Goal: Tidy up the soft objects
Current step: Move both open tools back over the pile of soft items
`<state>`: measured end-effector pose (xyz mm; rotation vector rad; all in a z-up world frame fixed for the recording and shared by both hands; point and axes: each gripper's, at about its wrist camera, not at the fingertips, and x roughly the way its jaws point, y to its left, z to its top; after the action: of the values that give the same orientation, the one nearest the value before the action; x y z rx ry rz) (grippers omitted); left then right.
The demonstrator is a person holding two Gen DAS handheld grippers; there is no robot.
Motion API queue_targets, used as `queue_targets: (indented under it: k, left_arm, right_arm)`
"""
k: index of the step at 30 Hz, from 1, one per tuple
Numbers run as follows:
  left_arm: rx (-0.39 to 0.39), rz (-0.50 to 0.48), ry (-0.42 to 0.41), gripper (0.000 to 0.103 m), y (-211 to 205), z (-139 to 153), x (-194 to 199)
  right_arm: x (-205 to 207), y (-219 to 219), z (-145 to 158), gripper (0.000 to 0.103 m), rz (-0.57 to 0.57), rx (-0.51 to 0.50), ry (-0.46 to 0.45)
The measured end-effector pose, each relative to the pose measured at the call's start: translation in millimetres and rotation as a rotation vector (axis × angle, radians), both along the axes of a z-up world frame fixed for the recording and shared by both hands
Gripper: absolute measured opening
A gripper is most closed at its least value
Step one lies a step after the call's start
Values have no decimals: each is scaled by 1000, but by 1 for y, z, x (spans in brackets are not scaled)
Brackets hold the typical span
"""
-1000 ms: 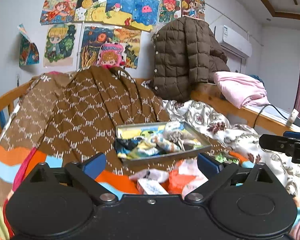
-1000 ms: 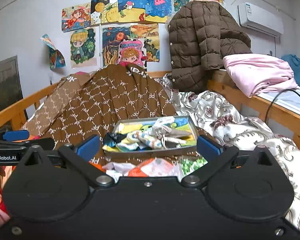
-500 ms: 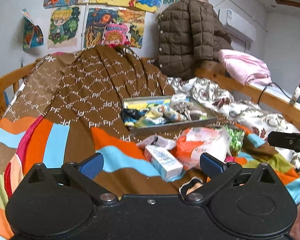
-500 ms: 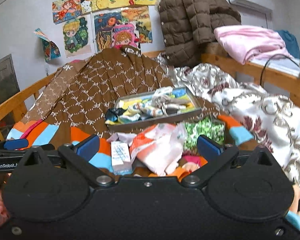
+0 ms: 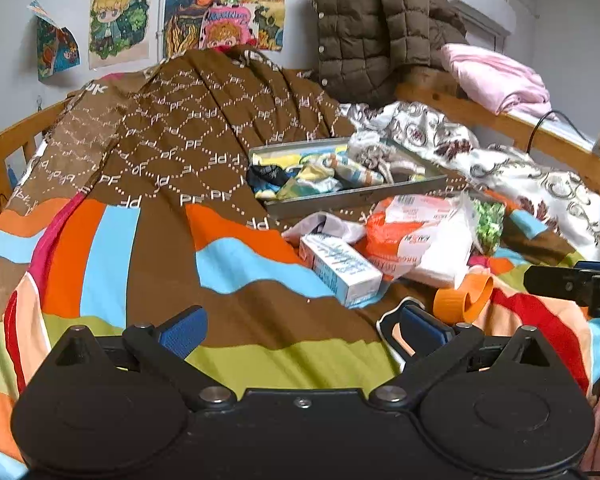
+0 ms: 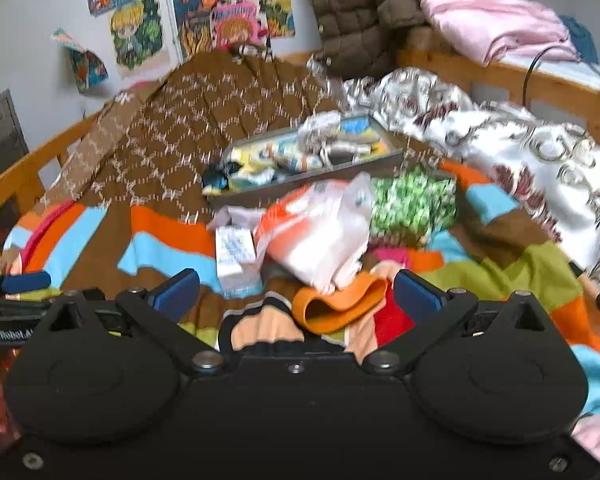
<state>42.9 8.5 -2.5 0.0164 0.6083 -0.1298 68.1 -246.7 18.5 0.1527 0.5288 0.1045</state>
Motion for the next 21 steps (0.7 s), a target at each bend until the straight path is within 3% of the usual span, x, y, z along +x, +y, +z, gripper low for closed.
queue_targets:
  k: [12,21]
  left_arm:
    - [22,12,81,102,-1,-15,19]
    - [-19,38,136,102,3,-22,38]
  right_arm:
    - [17,14,-24,102,79,-26,37]
    - [37,15,-30,102,89,-15,29]
